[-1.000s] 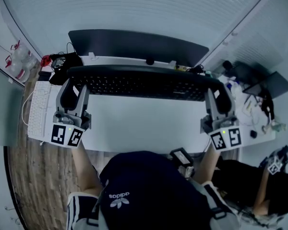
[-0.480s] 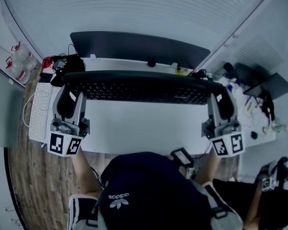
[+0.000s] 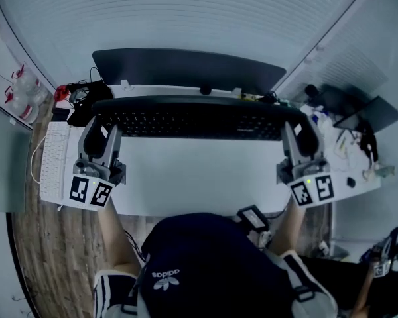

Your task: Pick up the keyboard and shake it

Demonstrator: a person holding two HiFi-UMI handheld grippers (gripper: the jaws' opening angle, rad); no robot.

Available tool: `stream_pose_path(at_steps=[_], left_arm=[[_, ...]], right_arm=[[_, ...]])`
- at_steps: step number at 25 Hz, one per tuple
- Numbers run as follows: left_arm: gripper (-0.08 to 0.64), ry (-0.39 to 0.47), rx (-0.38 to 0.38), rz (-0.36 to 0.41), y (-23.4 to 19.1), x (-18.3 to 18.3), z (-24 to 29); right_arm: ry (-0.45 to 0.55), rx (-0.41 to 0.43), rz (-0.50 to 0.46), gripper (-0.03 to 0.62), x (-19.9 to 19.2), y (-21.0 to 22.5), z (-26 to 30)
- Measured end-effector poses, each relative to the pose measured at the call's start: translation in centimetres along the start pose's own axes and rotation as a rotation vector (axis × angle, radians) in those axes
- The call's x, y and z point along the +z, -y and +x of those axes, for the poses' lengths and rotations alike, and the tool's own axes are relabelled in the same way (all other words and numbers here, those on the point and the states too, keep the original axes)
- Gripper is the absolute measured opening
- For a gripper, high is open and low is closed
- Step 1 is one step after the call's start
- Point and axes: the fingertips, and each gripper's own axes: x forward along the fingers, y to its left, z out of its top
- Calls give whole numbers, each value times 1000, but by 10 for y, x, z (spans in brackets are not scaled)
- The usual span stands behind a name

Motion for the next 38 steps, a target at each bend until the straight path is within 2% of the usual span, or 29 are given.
stream_pose_path(at_steps=[6,9,13,16,18,22,25,29,32,38], left_arm=[[218,-22,-20,-14,4,-3,-1],[218,-22,1,-24,0,-9,8],[218,-18,-21,-67,1,-18,3],[218,-26,-7,-73,-3,-23,15],[218,-35,-6,-85,3,-24,15],[218,-52,-7,-95,-6,-37,26],[218,-77,7,-94,-13,-45,35],[218,-83,6,-124,-16,-46,23],[218,-88,25,-96,-23,-45,30],[218,-75,5,-58,-24,-25,33]], right_arm=[[-18,3,28,187,-7,6,-10],[-18,-14,10,189,-7,8,1],[-26,3,3,181,-1,1,-6],[-20,-7,-9,181,-6,9,13],[-38,-8,-14,181,-6,11,7],[-30,25,47,171,-24,24,13],[-34,22,28,172,-24,25,34],[-23,32,79,155,-30,17,11],[-33,17,95,155,-41,19,32],[-3,-23,145,155,-50,18,27]])
